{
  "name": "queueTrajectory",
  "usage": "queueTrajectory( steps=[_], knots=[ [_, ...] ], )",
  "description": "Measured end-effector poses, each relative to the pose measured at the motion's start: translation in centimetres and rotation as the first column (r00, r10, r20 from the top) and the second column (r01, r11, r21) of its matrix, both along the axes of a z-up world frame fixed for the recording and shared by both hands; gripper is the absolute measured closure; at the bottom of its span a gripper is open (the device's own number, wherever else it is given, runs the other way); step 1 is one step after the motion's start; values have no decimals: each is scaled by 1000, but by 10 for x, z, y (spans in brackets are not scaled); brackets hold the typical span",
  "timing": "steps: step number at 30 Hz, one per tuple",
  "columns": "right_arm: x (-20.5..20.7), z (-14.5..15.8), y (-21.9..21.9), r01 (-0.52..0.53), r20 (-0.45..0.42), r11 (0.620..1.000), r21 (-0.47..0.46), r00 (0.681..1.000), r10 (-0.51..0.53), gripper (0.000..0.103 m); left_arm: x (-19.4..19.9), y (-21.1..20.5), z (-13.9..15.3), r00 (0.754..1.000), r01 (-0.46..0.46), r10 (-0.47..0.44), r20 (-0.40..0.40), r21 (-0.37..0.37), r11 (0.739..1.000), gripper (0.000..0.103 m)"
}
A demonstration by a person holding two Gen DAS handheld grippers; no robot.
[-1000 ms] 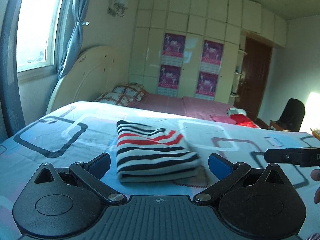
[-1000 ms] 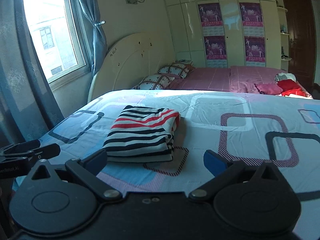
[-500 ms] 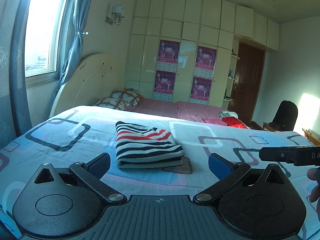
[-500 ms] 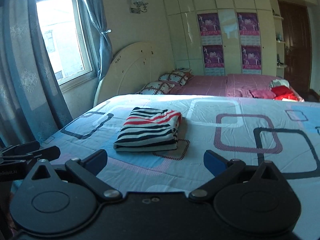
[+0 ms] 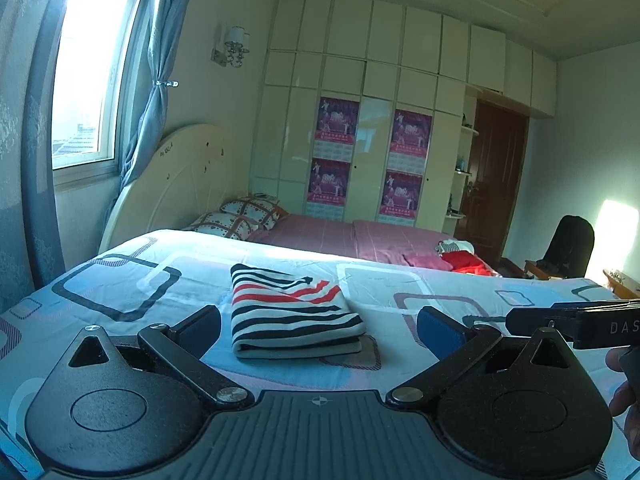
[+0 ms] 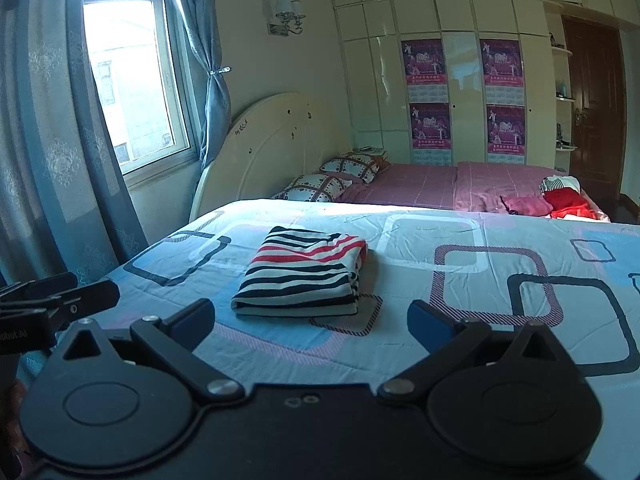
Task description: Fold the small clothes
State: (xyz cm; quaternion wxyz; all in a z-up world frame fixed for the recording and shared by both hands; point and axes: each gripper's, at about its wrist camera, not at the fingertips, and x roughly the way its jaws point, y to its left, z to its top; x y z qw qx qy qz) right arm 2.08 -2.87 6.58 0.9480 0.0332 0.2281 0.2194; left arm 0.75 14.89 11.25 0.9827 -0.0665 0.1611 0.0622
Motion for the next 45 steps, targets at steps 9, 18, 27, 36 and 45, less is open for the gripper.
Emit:
queueTrajectory(
  steps=[9,18,27,36,45],
  knots=[
    [-2,0,-1,-3,0,1000,0,1000,3,0,1,-1,1,1000,2,-2,-2,1,1000,0],
    [-5,-1,-6,1,0,1000,2,1000,-1,0,1,-4,1,1000,2,-2,-1,-3,1000,0],
    [-5,-2,-7,1,1,1000,3,1000,-1,0,1,-4,0,1000,1,-1,-1,-2,1000,0],
    [-5,-3,-6,4,-3,1000,4,1000,-4,0,0,-5,-1,1000,0,0,2,-2,1000,0],
    [-4,0,-1,-3,-4,1000,-2,1000,3,0,0,-5,0,1000,0,0,3,-2,1000,0]
  ],
)
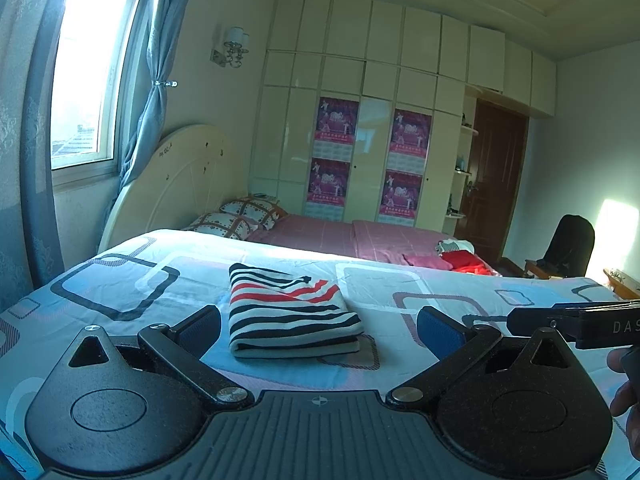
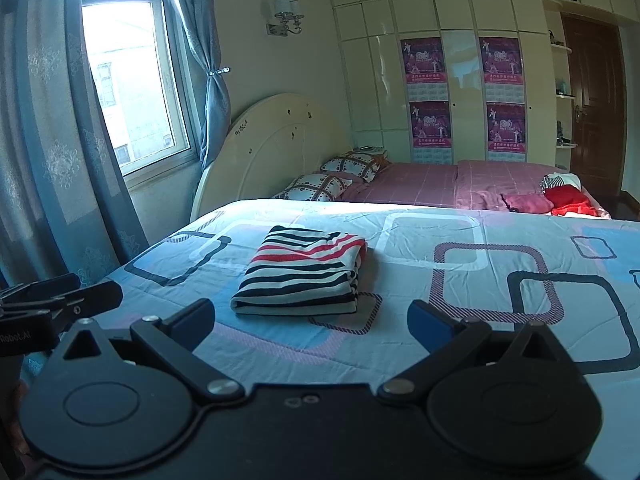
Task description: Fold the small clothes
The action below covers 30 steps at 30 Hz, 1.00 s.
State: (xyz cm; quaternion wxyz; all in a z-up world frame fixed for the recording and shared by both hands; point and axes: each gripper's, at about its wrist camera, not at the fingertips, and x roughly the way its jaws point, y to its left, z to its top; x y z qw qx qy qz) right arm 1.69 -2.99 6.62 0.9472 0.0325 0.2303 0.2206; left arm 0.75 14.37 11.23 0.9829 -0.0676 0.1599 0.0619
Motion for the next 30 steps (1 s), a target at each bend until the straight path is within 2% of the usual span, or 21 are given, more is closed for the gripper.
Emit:
queueTrajectory(
  steps=[30],
  knots=[
    [2,2,6,-4,8,1000,2,1000,4,0,1,9,-3,1000,-4,4,10,5,1000,0]
  ],
)
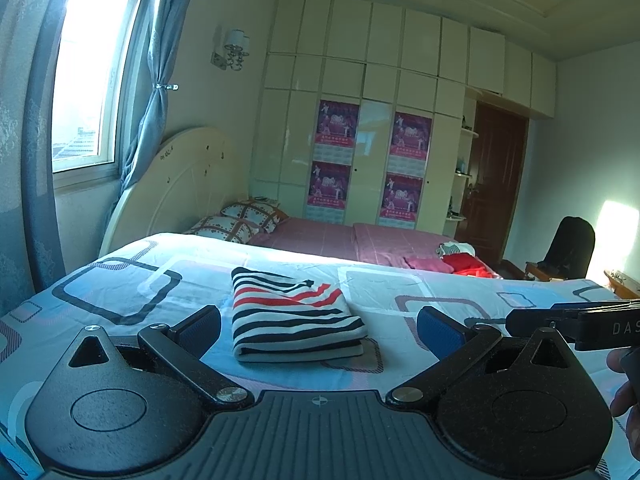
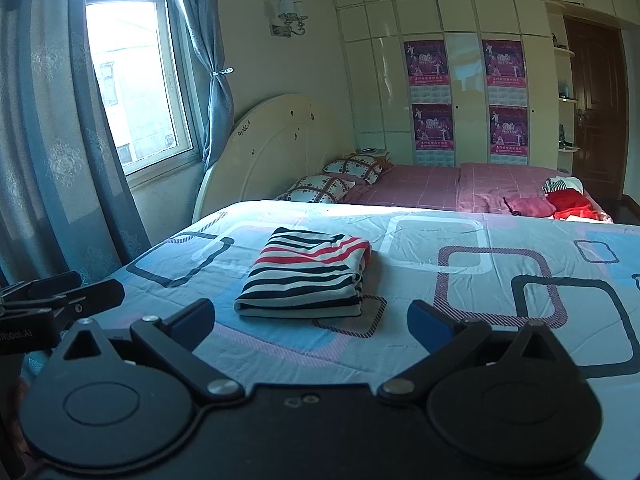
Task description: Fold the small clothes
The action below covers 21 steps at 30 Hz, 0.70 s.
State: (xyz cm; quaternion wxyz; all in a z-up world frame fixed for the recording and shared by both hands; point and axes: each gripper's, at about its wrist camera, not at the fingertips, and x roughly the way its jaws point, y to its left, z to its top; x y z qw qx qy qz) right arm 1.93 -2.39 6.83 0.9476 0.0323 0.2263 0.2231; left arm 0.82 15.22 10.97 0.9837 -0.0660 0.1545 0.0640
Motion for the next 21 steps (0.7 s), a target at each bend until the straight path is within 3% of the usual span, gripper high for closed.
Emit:
queueTrajectory(
  steps=[21],
  knots=[
    [2,0,1,-7,11,1000,6,1000,7,0,-6,-6,-1,999,-23,22,46,29,999,1]
  ],
)
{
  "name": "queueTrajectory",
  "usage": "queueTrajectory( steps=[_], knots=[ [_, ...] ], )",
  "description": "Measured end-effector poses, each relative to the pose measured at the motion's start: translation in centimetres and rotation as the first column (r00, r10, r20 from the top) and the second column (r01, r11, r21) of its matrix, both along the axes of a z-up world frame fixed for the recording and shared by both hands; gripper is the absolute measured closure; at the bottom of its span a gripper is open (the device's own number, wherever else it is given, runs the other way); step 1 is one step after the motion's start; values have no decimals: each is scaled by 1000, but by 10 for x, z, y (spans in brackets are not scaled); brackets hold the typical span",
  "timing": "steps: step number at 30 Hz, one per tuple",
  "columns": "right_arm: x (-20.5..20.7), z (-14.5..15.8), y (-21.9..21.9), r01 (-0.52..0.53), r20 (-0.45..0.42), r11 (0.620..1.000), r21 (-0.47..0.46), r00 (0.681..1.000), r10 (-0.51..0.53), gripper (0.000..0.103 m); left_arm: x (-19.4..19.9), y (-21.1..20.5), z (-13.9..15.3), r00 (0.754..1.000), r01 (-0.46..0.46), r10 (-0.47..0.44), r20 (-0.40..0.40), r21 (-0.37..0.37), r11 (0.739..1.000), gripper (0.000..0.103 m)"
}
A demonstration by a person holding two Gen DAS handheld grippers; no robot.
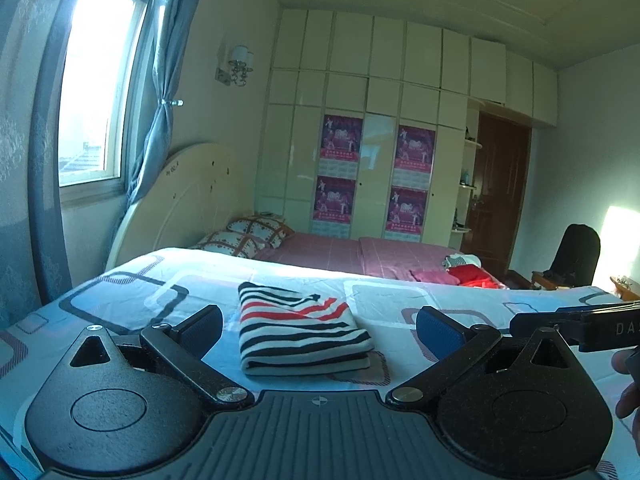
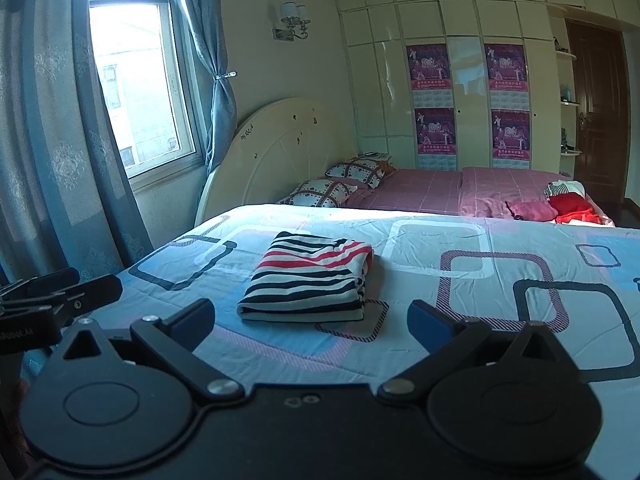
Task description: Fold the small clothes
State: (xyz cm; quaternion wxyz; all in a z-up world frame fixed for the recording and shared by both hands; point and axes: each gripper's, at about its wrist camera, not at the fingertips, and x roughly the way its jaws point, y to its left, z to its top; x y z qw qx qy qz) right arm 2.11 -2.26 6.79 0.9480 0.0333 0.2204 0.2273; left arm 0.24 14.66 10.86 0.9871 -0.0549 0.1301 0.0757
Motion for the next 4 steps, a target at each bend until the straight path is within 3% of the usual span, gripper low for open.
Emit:
queueTrajectory(
  steps=[4],
  knots=[
    [0,1,1,-9,4,1000,3,1000,9,1,1,-3,1,1000,4,-4,-8,0,1000,0]
  ],
)
